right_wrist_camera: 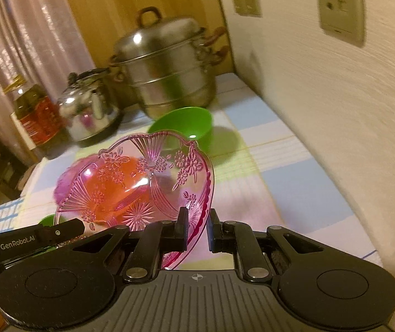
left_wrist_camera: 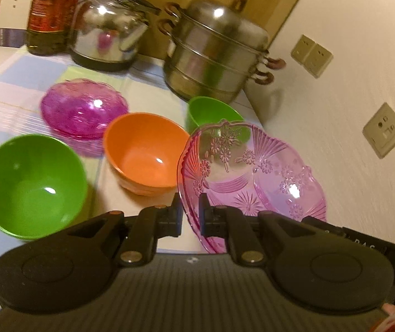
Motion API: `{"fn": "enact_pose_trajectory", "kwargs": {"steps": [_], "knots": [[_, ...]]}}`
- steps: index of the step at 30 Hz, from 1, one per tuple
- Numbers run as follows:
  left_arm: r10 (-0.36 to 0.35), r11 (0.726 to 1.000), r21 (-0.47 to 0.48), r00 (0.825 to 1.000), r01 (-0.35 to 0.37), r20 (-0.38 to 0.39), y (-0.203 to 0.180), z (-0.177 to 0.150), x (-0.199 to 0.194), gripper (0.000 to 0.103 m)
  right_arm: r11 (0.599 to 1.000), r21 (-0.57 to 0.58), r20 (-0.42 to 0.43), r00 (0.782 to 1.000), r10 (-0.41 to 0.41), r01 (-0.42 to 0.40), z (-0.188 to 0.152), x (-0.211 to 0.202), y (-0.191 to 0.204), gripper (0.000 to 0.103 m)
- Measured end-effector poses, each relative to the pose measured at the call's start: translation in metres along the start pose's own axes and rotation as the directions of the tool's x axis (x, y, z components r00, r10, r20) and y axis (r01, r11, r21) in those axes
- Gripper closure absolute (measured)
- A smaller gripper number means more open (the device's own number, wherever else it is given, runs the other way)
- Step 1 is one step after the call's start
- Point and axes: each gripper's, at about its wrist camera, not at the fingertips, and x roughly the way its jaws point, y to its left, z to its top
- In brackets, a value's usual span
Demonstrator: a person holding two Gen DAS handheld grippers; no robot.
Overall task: Organize plates and bowls
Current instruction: 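Lift the pink plate with both grippers and carry it toward the kettle, then lower the held plate onto the other pink plate with both grippers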
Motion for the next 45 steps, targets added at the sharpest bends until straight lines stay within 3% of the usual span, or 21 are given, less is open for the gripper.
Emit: {"fn": "enact_pose_trajectory", "kwargs": {"steps": [23,45], "knots": [[0.093,0.994,-0.074,0.991,-0.086,0.093,0.062,0.019,-0.056,0.093,0.987,-0.121,-0.019,0.994,0.108,-0.11,0.002,0.012,0.082,0.09],[0.163,0.98,-0.131,0.98,-0.148,0.114,0.125,0.068,-0.04,0.093,0.961,-0.212,-0.06,0.983,0.172,-0.18,0.031,0.079,0.152,0.09]]}}
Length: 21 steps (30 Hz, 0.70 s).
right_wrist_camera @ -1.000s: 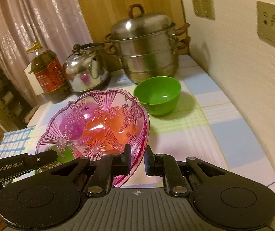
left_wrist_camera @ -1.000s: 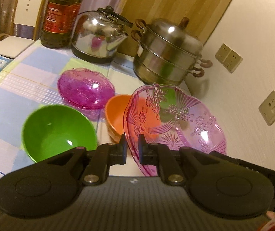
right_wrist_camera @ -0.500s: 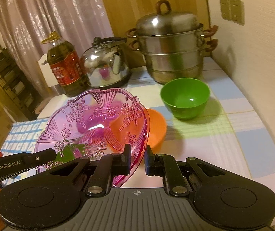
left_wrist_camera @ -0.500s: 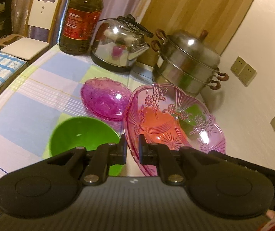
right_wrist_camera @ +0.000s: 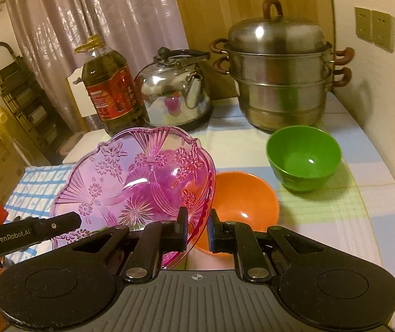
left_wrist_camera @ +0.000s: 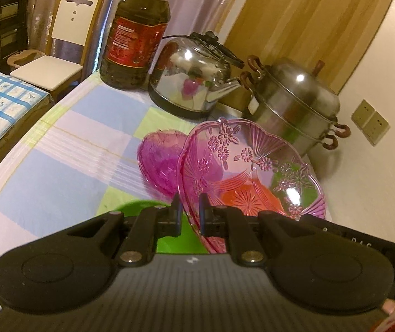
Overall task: Organize plates and bowls
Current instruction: 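Lower the held plate onto the other pink plate with both grippers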
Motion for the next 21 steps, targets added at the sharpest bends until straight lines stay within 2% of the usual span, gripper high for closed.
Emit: {"fn": "enact_pose_trajectory", "kwargs": {"steps": [21], "knots": [[0.011,1.0,-0.009,1.0,-0.011,-0.024,0.031,0.052,0.109,0.093,0.999,-0.041,-0.067,0.998,0.015,-0.018,0.049,0.113,-0.004,0.089]]}}
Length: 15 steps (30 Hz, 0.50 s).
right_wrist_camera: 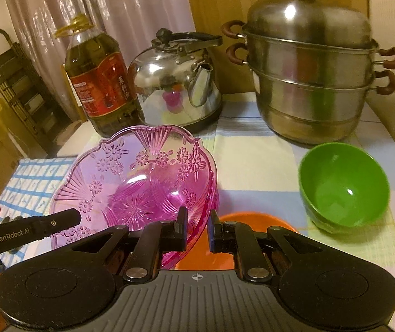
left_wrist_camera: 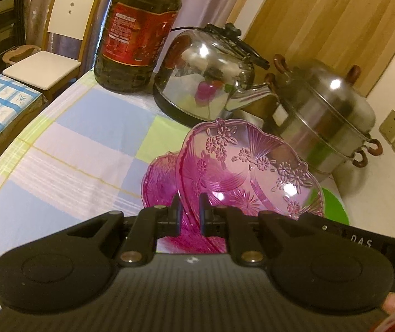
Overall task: Organize plates and bowls
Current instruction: 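Lower the held plate onto the other pink plate with both grippers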
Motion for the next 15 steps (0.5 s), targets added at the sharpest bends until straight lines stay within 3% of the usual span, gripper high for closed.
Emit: {"fn": "enact_pose_trajectory", "kwargs": {"steps": [15], "knots": [[0.004,0.999,-0.043,0.999,-0.006,-0.049,0.028,0.011,0.064,0.092,0.997,-0.074,-0.091,0.996,0.002,-0.009,0.024,0.074,-0.003,0.088]]}}
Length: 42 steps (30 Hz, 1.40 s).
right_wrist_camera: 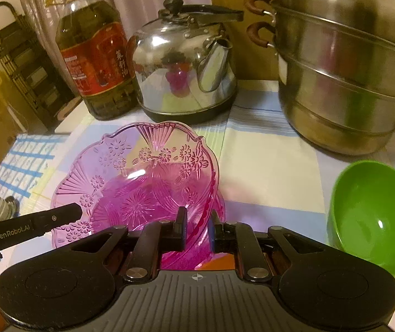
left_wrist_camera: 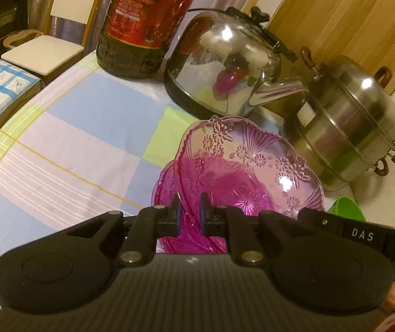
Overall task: Organize plates and bowls
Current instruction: 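Lower the held plate onto the other pink plate with both grippers, then open both grippers and release the stacked plate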
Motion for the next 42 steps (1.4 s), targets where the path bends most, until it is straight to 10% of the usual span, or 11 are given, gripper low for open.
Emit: {"fn": "enact_pose_trajectory", "kwargs": {"steps": [30,36,42], "knots": [[0.029,0.999,0.022,0.996,-0.027,-0.079,0.008,-0.003,0.031,0.089,0.999,-0.041,-0.104,0.995,-0.008,0.003,0.005,0.044,-0.006,0.087],[0.089,0.994,0.063,0.995,-0.087,-0.036,0.006,0.0,0.025,0.076,1.0,-0.016,-0.056,0.998,-0.011,0.011,0.004,0.04,-0.015,0.055],[0.084,0.996,0.029,0.996,-0.084,-0.016,0.015,0.003,0.02,0.076,1.0,0.002,-0.036,0.999,-0.019,0.019,0.005,0.034,-0.02,0.054]]}}
